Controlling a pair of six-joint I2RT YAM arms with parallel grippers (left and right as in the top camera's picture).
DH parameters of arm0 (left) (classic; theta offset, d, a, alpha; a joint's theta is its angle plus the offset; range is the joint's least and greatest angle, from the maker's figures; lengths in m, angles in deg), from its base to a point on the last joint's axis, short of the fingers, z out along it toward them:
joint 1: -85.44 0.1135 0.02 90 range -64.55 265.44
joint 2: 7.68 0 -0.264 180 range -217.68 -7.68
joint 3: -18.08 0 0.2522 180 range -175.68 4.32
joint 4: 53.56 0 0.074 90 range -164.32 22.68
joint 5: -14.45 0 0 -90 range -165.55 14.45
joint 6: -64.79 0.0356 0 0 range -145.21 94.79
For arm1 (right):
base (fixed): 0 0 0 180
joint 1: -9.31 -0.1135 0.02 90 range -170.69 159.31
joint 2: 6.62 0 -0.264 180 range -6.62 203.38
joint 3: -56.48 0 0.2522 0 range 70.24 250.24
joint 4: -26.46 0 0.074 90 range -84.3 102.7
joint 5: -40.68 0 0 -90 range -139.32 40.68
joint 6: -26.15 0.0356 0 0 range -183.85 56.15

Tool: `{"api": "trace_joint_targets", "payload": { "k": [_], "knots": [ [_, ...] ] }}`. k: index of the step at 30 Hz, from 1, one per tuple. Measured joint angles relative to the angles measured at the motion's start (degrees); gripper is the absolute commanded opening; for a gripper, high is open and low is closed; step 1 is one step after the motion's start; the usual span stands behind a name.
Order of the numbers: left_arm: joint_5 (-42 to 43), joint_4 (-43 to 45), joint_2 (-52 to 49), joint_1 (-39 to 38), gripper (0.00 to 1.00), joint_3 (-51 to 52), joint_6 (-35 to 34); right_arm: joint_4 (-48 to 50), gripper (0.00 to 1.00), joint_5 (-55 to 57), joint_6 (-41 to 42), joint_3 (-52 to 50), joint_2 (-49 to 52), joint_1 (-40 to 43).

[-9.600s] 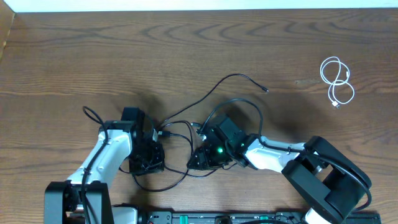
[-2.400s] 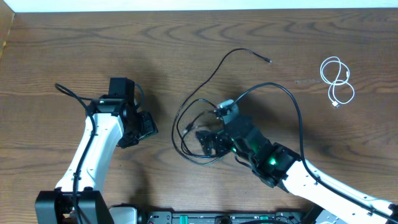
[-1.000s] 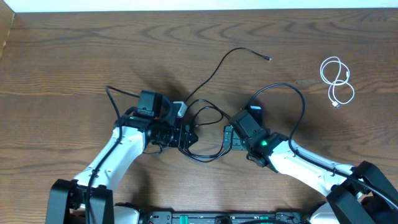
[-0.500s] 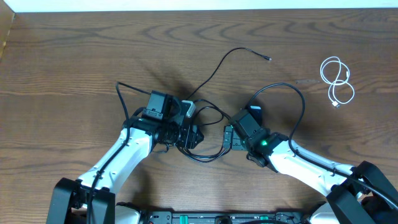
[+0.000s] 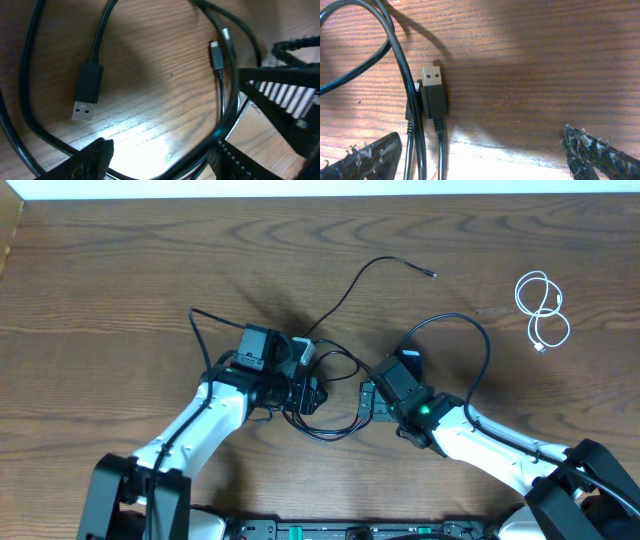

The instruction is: Untangle cables

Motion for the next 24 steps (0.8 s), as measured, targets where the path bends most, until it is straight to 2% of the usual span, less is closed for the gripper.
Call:
{"api": "trace_joint_targets", "payload": {
  "k": [17,24],
  "knots": [
    [4.5,0.8,-1.3,-0.2,0.66,0.0,0.0,0.0,0.99,-0.2,0.0,0.0,0.0,0.0],
    [4.5,3.0,-1.3,-4.3,0.67,0.0,0.0,0.0,0.99,-0.2,0.0,0.0,0.0,0.0]
  ]
}}
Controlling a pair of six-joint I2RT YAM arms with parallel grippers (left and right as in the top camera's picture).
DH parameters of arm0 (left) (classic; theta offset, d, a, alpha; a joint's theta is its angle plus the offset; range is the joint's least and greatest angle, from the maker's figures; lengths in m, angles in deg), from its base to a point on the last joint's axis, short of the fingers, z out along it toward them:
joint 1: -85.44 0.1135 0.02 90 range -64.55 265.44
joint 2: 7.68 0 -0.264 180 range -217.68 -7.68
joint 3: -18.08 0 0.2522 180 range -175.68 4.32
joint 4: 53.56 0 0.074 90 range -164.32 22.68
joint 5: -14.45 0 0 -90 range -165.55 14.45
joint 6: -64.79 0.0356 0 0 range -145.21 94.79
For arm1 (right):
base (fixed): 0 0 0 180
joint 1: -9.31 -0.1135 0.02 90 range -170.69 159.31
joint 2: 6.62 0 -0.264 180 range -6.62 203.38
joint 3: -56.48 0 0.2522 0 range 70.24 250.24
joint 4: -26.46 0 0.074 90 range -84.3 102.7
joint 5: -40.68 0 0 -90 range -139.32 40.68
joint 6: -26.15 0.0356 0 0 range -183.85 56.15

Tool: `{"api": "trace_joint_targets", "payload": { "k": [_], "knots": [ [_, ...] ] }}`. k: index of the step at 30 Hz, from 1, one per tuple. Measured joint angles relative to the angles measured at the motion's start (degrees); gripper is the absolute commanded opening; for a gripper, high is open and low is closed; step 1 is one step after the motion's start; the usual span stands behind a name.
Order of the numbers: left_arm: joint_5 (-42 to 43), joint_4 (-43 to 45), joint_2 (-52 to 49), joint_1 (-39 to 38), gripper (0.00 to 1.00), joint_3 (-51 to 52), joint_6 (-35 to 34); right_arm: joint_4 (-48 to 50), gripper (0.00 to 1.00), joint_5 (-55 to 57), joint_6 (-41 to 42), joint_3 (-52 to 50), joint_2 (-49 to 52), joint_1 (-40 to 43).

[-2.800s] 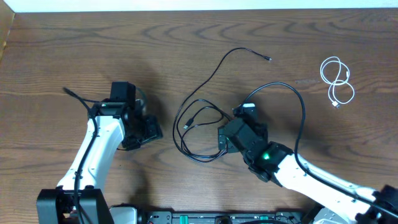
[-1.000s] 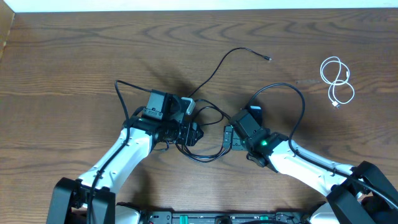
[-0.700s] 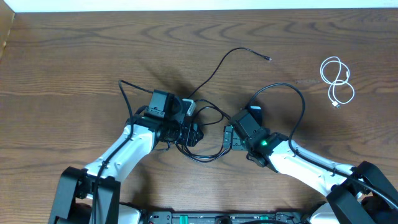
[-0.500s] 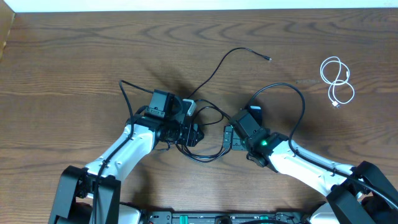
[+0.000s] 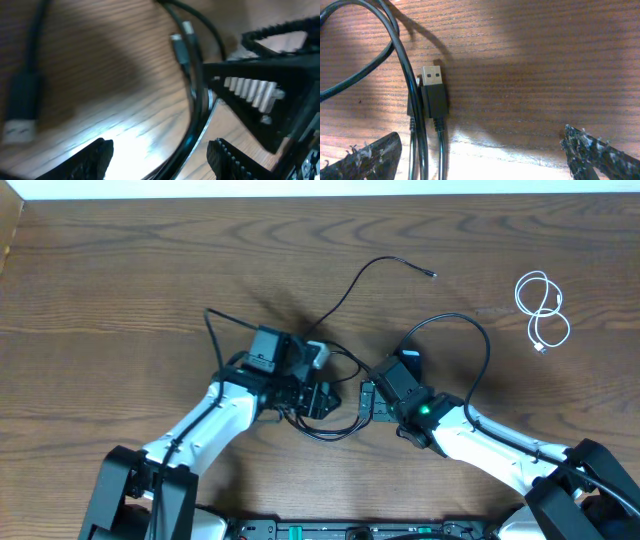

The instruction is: Untangle cables

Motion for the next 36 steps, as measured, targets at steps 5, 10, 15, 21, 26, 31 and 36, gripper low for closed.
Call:
{"api": "trace_joint_targets", "payload": {
  "k": [5,10,15,21,26,31,36],
  "knots": [
    [-2.7,1.3,0.0,-4.1,0.66,0.0,0.0,0.0,0.99,0.0,0.0,0.0,0.0,0.0],
    [-4.4,0.6,-0.1,-4.7,0.34,0.0,-0.2,0.0,0.99,0.0,0.0,0.0,0.0,0.0],
    [-4.9,0.4,-0.1,-4.8,0.08,0.0,-0.4,0.0,0.99,0.0,0.0,0.0,0.0,0.0],
    [-5.1,0.3,-0.1,-4.8,0.07,0.0,-0.7,0.0,0.99,0.0,0.0,0.0,0.0,0.0],
    [-5.2,-0.1,1.4,-4.7,0.08,0.0,-3.3,0.0,0.99,0.0,0.0,0.0,0.0,0.0],
    [-5.5,-0.5,10.4,-4.7,0.07,0.0,-6.9,0.0,0.99,0.0,0.0,0.0,0.0,0.0],
    [-5.6,0.2,23.1,-4.7,0.07,-0.6,-9.3,0.0,0.99,0.0,0.0,0.0,0.0,0.0]
  ]
}}
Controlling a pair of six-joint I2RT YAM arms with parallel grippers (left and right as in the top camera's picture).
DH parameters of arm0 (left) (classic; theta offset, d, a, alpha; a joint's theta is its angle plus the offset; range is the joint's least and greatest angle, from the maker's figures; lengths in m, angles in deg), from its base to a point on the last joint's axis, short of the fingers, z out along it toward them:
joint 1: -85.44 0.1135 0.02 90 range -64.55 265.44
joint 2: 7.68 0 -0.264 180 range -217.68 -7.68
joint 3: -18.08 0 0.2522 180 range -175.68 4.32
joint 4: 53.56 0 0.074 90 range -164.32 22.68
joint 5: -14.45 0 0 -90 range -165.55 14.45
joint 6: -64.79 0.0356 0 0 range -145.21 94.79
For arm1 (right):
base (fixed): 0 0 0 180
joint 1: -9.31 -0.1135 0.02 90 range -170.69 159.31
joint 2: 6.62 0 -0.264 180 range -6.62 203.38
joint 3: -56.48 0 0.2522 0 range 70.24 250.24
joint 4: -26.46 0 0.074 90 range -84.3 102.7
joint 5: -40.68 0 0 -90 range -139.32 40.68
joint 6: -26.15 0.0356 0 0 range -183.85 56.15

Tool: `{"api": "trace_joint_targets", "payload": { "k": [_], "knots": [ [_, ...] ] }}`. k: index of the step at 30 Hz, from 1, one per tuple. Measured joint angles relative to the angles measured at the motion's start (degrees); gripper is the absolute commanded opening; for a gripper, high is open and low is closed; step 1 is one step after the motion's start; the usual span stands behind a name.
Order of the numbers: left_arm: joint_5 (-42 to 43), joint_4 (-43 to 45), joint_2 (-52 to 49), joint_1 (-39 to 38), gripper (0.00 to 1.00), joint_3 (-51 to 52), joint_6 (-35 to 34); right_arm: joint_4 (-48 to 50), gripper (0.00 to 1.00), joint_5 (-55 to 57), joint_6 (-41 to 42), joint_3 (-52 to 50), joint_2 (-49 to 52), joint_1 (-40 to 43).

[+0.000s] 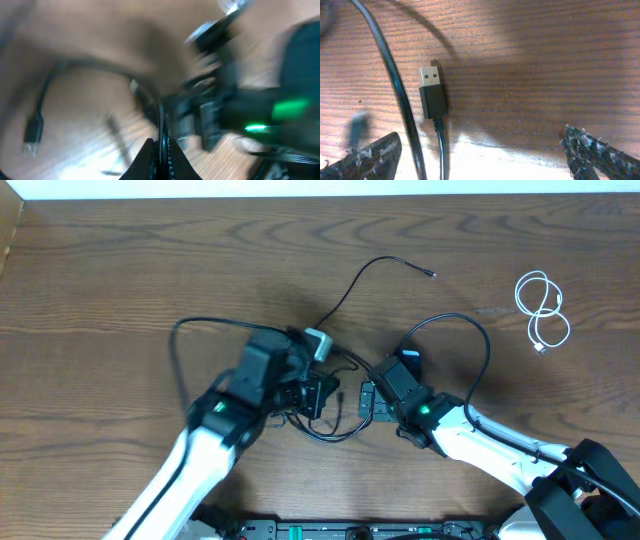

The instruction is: Untangle cables

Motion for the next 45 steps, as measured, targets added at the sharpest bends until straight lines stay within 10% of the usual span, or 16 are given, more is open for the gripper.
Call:
{"api": "trace_joint_targets", "payload": {
  "k": [18,35,45],
  "knots": [
    [-3.9,12.0,40.9,0.0,0.08,-1.2,-1.2,0.0,0.99,0.0,0.0,0.0,0.0,0.0],
    [-11.0,9.7,42.6,0.0,0.08,-1.2,-2.8,0.0,0.99,0.0,0.0,0.0,0.0,0.0],
    [-34.2,-9.6,42.6,0.0,0.07,-1.3,-4.1,0.0,0.99,-0.2,0.0,0.0,0.0,0.0]
  ]
}}
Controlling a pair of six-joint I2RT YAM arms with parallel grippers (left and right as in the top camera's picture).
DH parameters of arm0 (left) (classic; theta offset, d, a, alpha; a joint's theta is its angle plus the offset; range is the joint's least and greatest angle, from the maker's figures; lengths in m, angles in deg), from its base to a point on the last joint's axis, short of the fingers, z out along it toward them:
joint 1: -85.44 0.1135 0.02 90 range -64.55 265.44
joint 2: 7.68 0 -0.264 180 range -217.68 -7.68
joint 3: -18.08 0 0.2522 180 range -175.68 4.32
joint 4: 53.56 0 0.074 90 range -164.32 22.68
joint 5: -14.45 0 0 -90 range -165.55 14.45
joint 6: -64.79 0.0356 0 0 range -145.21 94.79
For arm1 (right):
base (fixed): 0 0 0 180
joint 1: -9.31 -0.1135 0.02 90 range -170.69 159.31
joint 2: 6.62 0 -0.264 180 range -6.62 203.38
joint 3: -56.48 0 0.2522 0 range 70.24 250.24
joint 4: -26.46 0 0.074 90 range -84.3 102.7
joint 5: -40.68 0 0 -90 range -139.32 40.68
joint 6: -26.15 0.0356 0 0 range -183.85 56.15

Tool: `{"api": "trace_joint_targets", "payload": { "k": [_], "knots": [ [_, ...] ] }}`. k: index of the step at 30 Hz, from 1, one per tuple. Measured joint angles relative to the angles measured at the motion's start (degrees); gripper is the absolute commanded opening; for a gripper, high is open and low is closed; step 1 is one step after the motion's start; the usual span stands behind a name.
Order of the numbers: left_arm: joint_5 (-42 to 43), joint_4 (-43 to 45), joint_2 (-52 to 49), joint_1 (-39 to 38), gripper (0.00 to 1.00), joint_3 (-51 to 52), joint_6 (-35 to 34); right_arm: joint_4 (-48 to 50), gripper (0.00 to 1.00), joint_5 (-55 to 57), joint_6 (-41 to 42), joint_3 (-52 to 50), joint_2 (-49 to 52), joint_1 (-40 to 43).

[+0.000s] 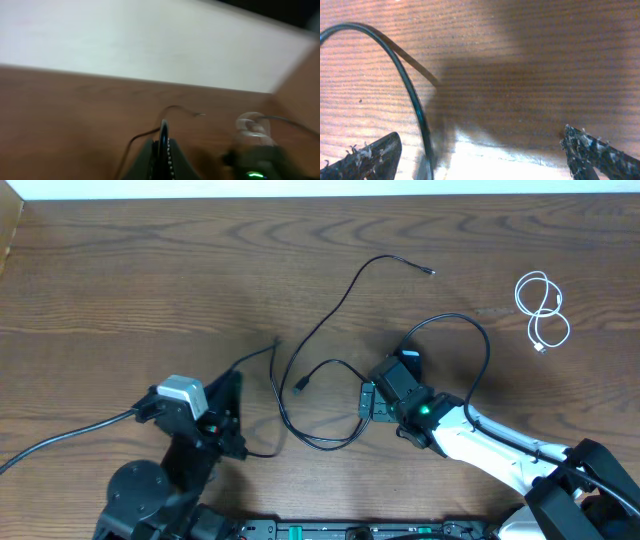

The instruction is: Untangle cables

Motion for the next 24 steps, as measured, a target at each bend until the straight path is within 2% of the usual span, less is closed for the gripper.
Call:
{"api": "trace_joint_targets", "payload": {
  "k": [5,8,17,24],
  "knots": [
    [-17.0,-8.9,0.0,0.1,0.07,0.0,-0.1,0.0,0.99,0.0,0.0,0.0,0.0,0.0],
    [-23.2,-10.7,0.0,0.2,0.08,0.2,-1.2,0.0,0.99,0.0,0.0,0.0,0.0,0.0],
    [-28.4,-15.0,-0.6,0.2,0.08,6.2,-11.3,0.0,0.99,0.0,0.0,0.0,0.0,0.0],
    [-28.7,-14.2,-6.7,0.2,0.08,12.1,-16.6,0.0,0.99,0.0,0.0,0.0,0.0,0.0]
  ]
}}
